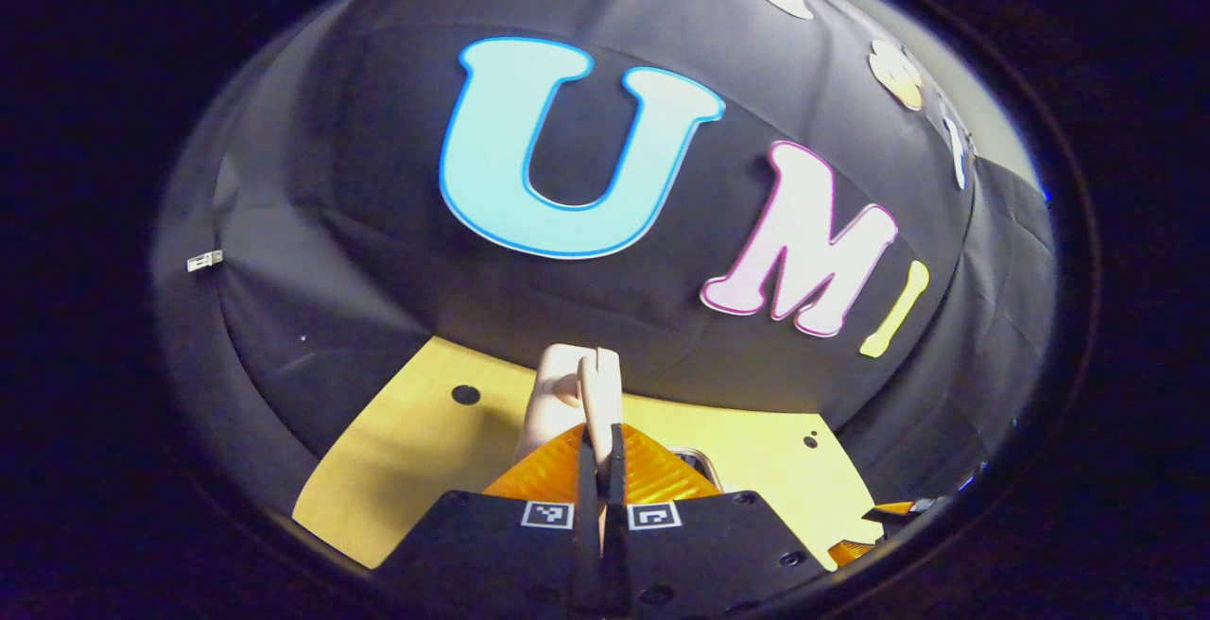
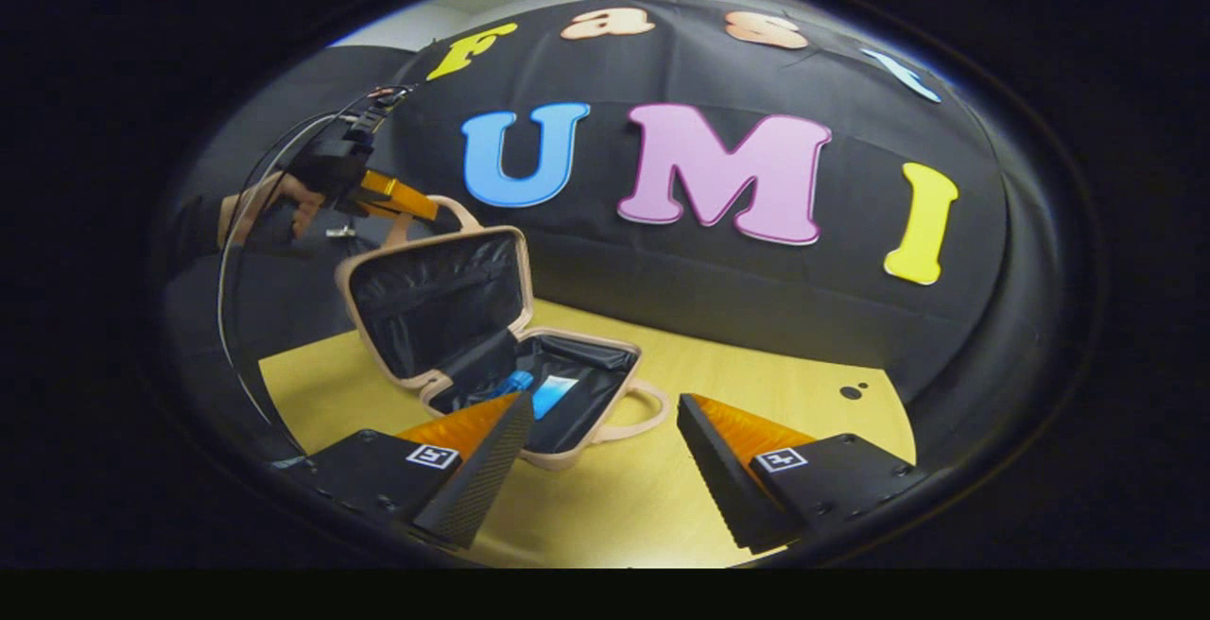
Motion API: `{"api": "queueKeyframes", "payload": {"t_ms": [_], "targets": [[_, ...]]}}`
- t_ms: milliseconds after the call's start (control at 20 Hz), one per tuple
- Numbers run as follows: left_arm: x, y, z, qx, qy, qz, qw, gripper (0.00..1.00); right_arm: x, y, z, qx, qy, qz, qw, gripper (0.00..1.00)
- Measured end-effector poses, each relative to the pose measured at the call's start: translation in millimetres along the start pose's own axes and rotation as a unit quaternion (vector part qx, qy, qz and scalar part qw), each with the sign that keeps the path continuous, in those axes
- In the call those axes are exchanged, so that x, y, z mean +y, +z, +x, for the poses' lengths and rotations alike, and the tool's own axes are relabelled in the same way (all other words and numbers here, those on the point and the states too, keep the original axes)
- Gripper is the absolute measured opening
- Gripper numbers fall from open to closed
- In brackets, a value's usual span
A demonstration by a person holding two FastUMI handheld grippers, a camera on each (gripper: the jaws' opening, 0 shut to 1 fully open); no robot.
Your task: First open the suitcase, pack the skin care products into it, and then close the suitcase.
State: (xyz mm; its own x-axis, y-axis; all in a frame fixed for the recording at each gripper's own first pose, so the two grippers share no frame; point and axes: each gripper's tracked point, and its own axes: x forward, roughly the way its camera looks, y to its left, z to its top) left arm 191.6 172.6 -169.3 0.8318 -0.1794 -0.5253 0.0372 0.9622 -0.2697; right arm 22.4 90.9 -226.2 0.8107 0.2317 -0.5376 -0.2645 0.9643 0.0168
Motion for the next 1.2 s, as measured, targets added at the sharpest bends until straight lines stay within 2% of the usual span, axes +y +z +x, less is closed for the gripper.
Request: {"api": "queueKeyframes", "payload": {"t_ms": [250, 450, 550, 700, 750, 850, 950, 1000, 1050, 1100, 1200], "targets": [[-118.1, -51.4, 29.6, 0.010, -0.032, -0.008, 0.999, 0.06, -46.5, 24.7, -27.3, -0.027, -0.009, 0.011, 1.000, 0.97], [-187.0, -132.7, 84.1, 0.042, -0.051, -0.023, 0.998, 0.07, -93.6, 28.9, -44.8, -0.045, -0.029, 0.013, 0.998, 0.97], [-207.2, -176.7, 104.2, 0.077, -0.055, -0.006, 0.996, 0.06, -113.7, 22.6, -54.7, -0.042, -0.047, 0.018, 0.998, 0.96], [-218.5, -235.6, 132.6, 0.130, -0.038, 0.040, 0.990, 0.07, -137.2, 12.6, -72.1, -0.038, -0.072, 0.027, 0.996, 0.96], [-218.6, -249.1, 140.3, 0.149, -0.030, 0.039, 0.988, 0.07, -143.0, 8.7, -76.9, -0.036, -0.080, 0.029, 0.996, 0.96], [-221.1, -259.8, 140.3, 0.157, -0.020, 0.016, 0.987, 0.14, -154.1, 3.1, -85.2, -0.030, -0.093, 0.032, 0.995, 0.97], [-233.3, -241.9, 121.0, 0.130, -0.037, -0.034, 0.990, 0.30, -160.8, 6.0, -91.0, -0.034, -0.101, 0.033, 0.994, 0.97], [-235.8, -235.3, 112.5, 0.119, -0.052, -0.059, 0.990, 0.45, -163.1, 10.1, -92.5, -0.040, -0.104, 0.032, 0.993, 0.96], [-239.0, -230.4, 95.1, 0.117, -0.068, -0.078, 0.988, 0.53, -164.4, 14.5, -94.0, -0.045, -0.106, 0.029, 0.993, 0.96], [-233.8, -230.8, 77.7, 0.114, -0.070, -0.087, 0.987, 0.78, -163.9, 19.2, -93.8, -0.049, -0.105, 0.025, 0.993, 0.96], [-213.2, -224.0, 32.8, 0.093, -0.047, -0.078, 0.992, 0.96, -157.9, 28.8, -94.7, -0.058, -0.098, 0.022, 0.993, 0.97]]}}
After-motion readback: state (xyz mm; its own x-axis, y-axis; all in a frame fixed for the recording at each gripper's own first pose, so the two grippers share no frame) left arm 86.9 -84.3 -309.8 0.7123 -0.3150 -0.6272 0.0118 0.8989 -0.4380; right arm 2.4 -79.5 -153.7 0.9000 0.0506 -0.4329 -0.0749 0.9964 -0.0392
